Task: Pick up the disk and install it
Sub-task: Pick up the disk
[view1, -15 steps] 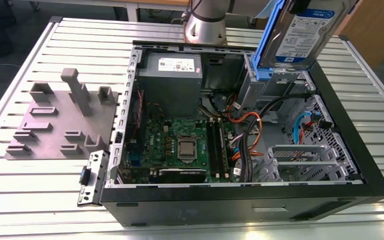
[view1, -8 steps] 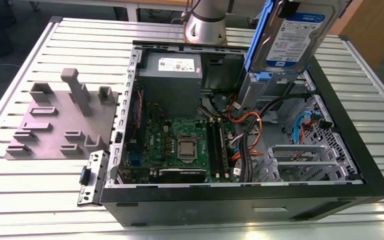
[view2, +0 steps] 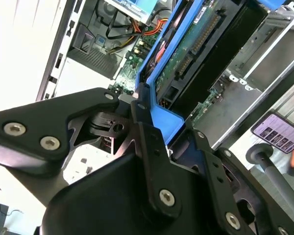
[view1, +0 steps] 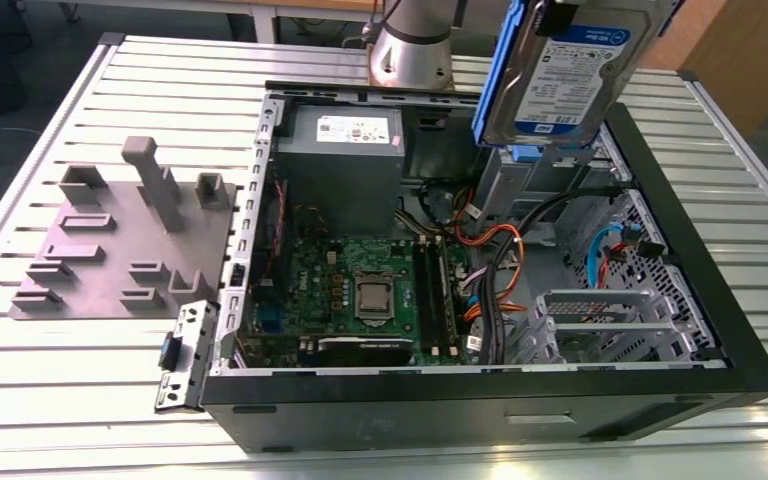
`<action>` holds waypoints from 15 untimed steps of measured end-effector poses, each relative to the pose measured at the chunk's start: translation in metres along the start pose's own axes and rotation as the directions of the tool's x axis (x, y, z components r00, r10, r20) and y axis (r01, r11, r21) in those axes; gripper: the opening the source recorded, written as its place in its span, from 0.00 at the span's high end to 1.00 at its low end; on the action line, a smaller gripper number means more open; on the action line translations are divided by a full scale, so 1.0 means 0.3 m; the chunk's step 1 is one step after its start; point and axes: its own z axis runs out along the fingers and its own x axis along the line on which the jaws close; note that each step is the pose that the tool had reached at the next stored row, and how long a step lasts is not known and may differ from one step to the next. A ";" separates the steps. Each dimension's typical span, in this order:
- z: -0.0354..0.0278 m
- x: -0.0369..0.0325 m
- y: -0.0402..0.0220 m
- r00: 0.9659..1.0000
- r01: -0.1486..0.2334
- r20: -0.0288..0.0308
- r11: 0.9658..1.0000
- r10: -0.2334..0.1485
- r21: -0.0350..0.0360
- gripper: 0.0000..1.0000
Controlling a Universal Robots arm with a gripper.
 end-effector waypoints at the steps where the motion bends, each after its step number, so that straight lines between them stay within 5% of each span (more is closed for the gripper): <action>1: 0.000 0.000 0.000 1.000 0.000 0.000 1.000 0.000 0.000 0.64; 7: 0.001 0.003 0.005 1.000 0.000 0.000 1.000 0.000 0.000 0.64; 11: 0.009 0.017 0.044 1.000 0.000 0.000 1.000 0.000 0.000 0.64; 15: 0.014 0.055 0.052 1.000 0.000 0.000 1.000 0.000 0.000 0.64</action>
